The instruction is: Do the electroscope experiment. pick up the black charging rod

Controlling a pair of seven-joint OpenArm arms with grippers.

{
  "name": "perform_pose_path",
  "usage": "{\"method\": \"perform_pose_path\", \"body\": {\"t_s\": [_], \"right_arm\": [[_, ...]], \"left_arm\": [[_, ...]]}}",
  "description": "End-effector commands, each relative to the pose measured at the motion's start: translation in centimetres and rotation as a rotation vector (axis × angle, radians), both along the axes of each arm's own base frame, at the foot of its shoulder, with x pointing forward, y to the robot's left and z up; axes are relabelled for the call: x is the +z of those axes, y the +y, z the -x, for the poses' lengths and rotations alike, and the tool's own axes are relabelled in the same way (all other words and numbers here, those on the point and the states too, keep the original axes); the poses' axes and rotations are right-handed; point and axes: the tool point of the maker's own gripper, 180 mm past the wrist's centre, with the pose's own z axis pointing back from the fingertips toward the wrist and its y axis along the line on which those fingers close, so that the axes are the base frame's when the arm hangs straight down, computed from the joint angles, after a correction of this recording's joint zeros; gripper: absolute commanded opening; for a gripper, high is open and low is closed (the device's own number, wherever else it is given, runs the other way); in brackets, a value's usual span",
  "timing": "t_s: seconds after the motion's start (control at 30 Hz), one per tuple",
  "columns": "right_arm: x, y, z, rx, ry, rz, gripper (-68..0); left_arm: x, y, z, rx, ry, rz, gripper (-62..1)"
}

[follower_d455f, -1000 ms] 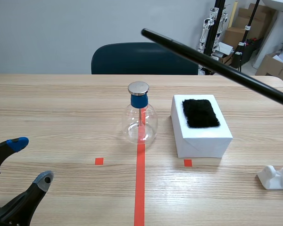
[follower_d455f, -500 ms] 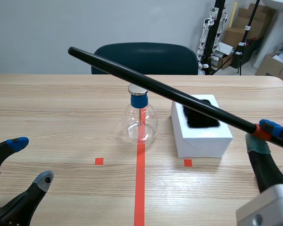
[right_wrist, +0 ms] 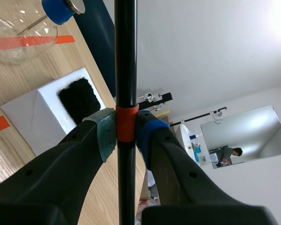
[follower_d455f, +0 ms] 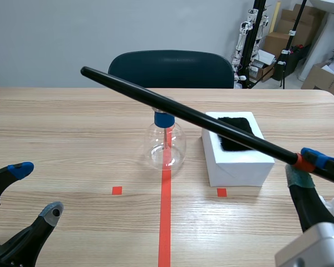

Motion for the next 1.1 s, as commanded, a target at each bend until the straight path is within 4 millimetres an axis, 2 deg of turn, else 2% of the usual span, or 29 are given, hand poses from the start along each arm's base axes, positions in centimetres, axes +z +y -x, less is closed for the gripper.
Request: {"method": "perform_pose_path", "body": {"t_s": [0.0,1.07], "right_arm": [[0.57,-0.18,-0.22,0.004,-0.028,0.007,-67.6],[0.39,0.35,-0.02,0.036,-0.03,0.04,-67.6]], "left_arm": [[0.86,0.24,-0.35,0.0,-0.031,0.01,1.4],[0.86,0.24,-0.35,0.0,-0.031,0.01,1.4]]}}
